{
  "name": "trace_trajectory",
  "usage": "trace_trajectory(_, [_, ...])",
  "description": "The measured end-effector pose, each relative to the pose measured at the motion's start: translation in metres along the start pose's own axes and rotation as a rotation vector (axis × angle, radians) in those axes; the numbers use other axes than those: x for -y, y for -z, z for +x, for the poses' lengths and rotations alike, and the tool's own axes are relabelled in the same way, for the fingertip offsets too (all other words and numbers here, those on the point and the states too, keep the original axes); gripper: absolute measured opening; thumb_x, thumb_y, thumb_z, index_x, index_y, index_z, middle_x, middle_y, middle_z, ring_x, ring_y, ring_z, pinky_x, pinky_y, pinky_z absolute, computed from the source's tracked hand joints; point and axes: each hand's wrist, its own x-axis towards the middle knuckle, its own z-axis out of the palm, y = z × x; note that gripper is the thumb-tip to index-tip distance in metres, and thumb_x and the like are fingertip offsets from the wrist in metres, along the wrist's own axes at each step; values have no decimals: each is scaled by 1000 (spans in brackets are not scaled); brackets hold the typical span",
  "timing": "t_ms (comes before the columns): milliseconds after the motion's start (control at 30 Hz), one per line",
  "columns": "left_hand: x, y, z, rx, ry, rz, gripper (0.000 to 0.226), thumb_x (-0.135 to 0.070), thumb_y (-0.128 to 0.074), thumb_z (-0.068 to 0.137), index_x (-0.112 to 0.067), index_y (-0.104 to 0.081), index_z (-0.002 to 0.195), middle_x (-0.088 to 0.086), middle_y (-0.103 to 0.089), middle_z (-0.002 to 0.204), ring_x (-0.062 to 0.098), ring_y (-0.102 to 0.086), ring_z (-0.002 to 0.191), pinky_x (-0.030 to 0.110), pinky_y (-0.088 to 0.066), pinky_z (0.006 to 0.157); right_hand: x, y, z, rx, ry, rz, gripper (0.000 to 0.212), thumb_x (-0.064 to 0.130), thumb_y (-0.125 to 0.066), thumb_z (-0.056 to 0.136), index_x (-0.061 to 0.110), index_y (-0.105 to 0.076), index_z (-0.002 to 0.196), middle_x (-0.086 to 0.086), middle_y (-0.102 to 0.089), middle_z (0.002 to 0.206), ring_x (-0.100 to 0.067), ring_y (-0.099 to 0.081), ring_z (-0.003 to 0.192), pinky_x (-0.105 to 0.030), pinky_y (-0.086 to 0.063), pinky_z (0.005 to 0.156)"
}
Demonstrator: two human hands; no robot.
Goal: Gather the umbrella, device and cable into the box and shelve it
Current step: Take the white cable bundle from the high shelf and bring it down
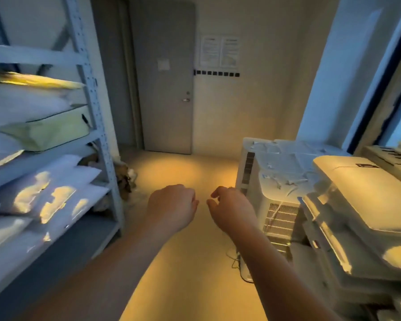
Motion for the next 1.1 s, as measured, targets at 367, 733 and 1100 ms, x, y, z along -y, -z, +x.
trace_trajectory(367, [147, 18, -85, 26, 458, 92, 32, -42, -34, 96, -27, -59, 84, -2, -57, 86, 22, -60, 83, 33, -29, 58, 162, -86, 12, 226, 503, 73, 23, 31, -53, 95, 21, -70, 108, -1, -65, 105, -22, -63, 100, -30, -46, 70])
trace_trajectory(733, [326, 37, -186, -7, 724, 207, 38, -51, -41, 100, -31, -65, 122, -8, -68, 115, 14, -64, 101, 25, -36, 70, 366, -161, -29, 327, 597, 260, 28, 33, -54, 97, 28, -63, 123, 1, -63, 122, -20, -64, 104, -27, -46, 71])
trace_trajectory(1100, [471, 71, -267, 16, 943, 185, 42, -54, -41, 100, -30, -58, 130, -5, -64, 126, 19, -63, 107, 33, -50, 87, 538, -205, -71, 398, 722, 352, 31, 34, -55, 99, 26, -62, 129, 1, -63, 131, -18, -64, 113, -31, -50, 98])
